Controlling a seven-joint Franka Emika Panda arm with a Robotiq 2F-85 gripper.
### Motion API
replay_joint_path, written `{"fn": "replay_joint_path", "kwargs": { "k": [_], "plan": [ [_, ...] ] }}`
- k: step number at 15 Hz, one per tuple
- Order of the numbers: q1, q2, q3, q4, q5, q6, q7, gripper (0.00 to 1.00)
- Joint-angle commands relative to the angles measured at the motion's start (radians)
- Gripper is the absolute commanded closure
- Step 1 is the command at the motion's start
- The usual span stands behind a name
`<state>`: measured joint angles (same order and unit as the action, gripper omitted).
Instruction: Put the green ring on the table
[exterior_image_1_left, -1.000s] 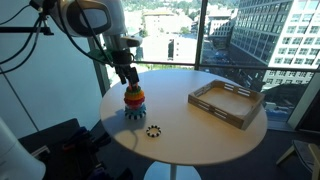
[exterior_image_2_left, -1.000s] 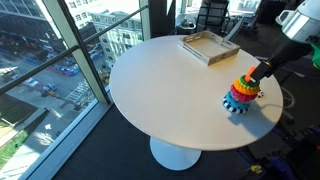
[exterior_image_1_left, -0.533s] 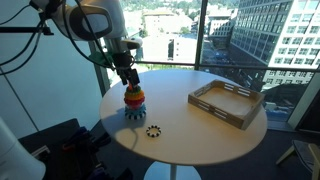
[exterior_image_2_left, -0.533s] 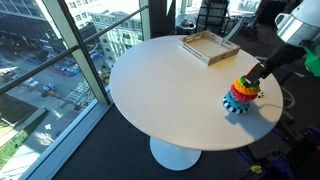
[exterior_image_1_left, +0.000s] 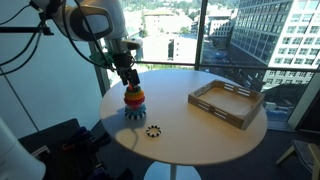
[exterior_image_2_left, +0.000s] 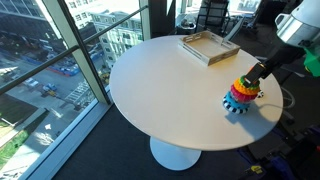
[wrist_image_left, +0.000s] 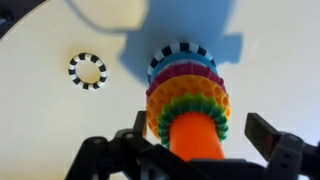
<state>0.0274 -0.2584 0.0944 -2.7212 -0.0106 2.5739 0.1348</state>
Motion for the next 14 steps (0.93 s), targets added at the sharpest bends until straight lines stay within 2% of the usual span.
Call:
{"fn": "replay_joint_path", "kwargs": {
  "k": [1,5,6,7,9,10,12,13,14],
  "plan": [
    [-0.001,0.004,-0.007,0.006,0.003,0.017,0.016,0.00],
    [-0.001,0.006,-0.010,0.005,0.007,0.021,0.017,0.00],
    [-0.001,0.008,-0.011,0.006,0.007,0.022,0.018,0.03],
    [0.000,0.009,-0.011,0.007,0.008,0.022,0.018,0.11],
    [0.001,0.011,-0.012,0.008,0.011,0.023,0.018,0.19],
    [0.001,0.013,-0.012,0.008,0.012,0.023,0.018,0.27],
    [0.001,0.016,-0.013,0.009,0.014,0.024,0.018,0.24],
    [0.002,0.018,-0.013,0.010,0.015,0.024,0.018,0.31],
    [0.002,0.019,-0.013,0.010,0.017,0.024,0.017,0.44]
  ]
}}
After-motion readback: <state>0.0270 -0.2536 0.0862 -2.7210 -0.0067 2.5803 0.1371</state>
